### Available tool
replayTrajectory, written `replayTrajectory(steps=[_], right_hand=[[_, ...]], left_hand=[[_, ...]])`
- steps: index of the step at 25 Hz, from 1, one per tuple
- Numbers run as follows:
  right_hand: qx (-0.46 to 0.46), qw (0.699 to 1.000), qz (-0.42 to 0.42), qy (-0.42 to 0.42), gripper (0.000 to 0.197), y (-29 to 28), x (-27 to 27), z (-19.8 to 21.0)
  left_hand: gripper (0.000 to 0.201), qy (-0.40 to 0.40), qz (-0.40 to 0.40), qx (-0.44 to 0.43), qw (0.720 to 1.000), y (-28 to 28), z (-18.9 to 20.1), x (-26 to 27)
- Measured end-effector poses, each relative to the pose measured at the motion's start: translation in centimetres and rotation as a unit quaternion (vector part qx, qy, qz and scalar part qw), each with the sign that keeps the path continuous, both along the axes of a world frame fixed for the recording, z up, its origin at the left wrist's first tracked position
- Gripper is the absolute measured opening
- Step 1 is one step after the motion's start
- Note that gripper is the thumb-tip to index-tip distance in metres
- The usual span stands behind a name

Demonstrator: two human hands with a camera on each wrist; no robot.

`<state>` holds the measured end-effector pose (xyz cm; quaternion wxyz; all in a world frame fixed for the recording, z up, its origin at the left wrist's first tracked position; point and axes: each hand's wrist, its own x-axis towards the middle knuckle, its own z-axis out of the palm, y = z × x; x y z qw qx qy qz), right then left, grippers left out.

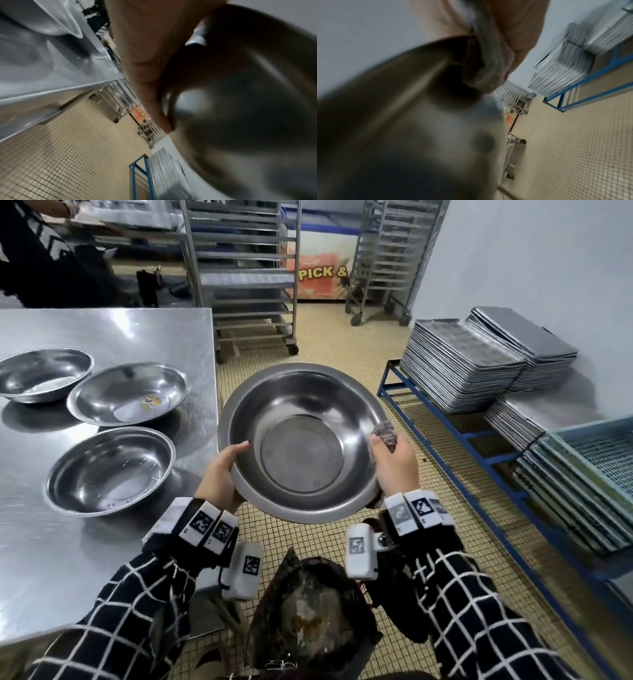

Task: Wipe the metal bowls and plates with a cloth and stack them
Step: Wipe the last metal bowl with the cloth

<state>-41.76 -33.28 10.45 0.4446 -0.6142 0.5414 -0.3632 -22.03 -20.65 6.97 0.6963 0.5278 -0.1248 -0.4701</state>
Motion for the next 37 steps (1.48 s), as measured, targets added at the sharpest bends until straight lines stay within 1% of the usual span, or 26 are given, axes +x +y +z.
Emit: replayTrajectory(steps=[1,3,5,6,7,8,10,11,12,13,15,17,19,21,22,23,25,27,28,29,30,31,33,35,37], right_hand=[[0.014,0.999,-0.032,-0.023,0.013,0.9,0.6,-0.4],[0.051,0.99,-0.099,-0.083,0.018,2.1,2.0,-1.5],[0.07,0.978,-0.143,-0.132,0.022,2.8,3.2,-2.1],[0.065,0.977,-0.15,-0.137,0.023,2.8,3.6,-2.1],[0.056,0.978,-0.148,-0.134,0.022,2.6,3.6,-1.9],[0.049,0.981,-0.138,-0.129,0.021,2.2,3.4,-1.9],[0.05,0.987,-0.101,-0.112,0.02,1.1,2.3,-1.6],[0.049,0.992,-0.072,-0.095,0.02,0.5,1.5,-1.3],[0.041,0.996,-0.034,-0.066,0.021,-0.1,0.9,-0.9],[0.03,0.999,0.005,-0.033,0.022,-0.3,0.6,-0.6],[0.005,0.999,0.05,-0.004,0.022,-0.3,0.6,-0.1],[-0.001,0.999,0.027,-0.018,0.021,0.3,1.0,0.0],[0.017,0.998,-0.029,-0.044,0.023,0.9,1.4,-0.6],[0.051,0.993,-0.073,-0.077,0.022,1.7,1.9,-1.4],[0.065,0.99,-0.087,-0.093,0.022,2.2,2.2,-1.6],[0.072,0.987,-0.097,-0.102,0.021,2.7,2.6,-1.9],[0.06,0.987,-0.109,-0.104,0.022,2.8,2.7,-1.7],[0.046,0.99,-0.094,-0.091,0.021,1.7,1.8,-0.6],[0.046,0.993,-0.072,-0.078,0.021,0.8,1.2,0.1],[0.047,0.997,-0.039,-0.057,0.022,0.0,0.5,0.7],[0.043,0.999,0.0,-0.026,0.023,-0.7,0.0,1.3],[0.032,0.999,0.038,0.006,0.024,-1.2,-0.4,1.8],[0.008,0.995,0.085,0.047,0.026,-1.6,-0.5,2.4],[0.0,0.998,0.064,0.026,0.025,-1.6,-0.3,2.3],[0.004,1.0,0.009,-0.019,0.022,-1.1,0.0,1.6]], left_hand=[[0.032,0.011,0.038,-0.005,0.999,-0.3,-0.1,-0.6],[0.027,0.013,0.07,-0.005,0.997,-1.0,0.1,-2.6],[0.019,-0.004,0.074,0.021,0.997,-1.2,-0.4,-4.1],[0.017,-0.028,0.054,0.026,0.998,-1.0,-0.5,-4.5],[0.017,-0.046,0.03,0.031,0.998,-0.9,-0.9,-4.4],[0.023,-0.063,0.002,0.016,0.998,-0.5,-0.8,-3.8],[0.055,-0.065,-0.045,-0.05,0.996,0.5,-0.2,-1.2],[0.057,-0.049,-0.064,-0.091,0.993,0.9,0.4,0.2],[0.05,-0.045,-0.068,-0.114,0.99,1.3,1.4,1.1],[0.048,-0.056,-0.055,-0.115,0.99,1.6,2.2,1.8],[0.05,-0.061,-0.02,-0.091,0.994,2.0,3.9,2.0],[0.047,-0.044,0.015,-0.071,0.996,2.0,3.9,1.4],[0.042,-0.022,0.046,-0.053,0.997,1.7,3.6,-0.2],[0.031,-0.03,0.09,-0.036,0.995,0.9,2.2,-1.5],[0.028,-0.047,0.095,-0.02,0.994,0.4,1.4,-2.0],[0.028,-0.074,0.088,0.001,0.993,0.1,0.7,-2.2],[0.042,-0.129,0.031,0.031,0.991,-0.2,0.3,-1.9],[0.062,-0.144,-0.017,-0.004,0.989,-0.1,1.1,-0.6],[0.065,-0.127,-0.032,-0.046,0.99,-0.1,1.7,0.4],[0.058,-0.108,-0.037,-0.086,0.99,0.0,2.2,1.6],[0.043,-0.091,-0.046,-0.109,0.989,0.2,3.0,2.4],[0.031,-0.074,-0.057,-0.113,0.989,0.3,3.4,3.1],[0.03,-0.068,-0.046,-0.058,0.995,0.2,3.3,3.5],[0.029,-0.067,-0.005,-0.016,0.998,0.0,2.6,2.9],[0.031,-0.07,0.024,-0.014,0.997,-0.6,1.9,1.5]])
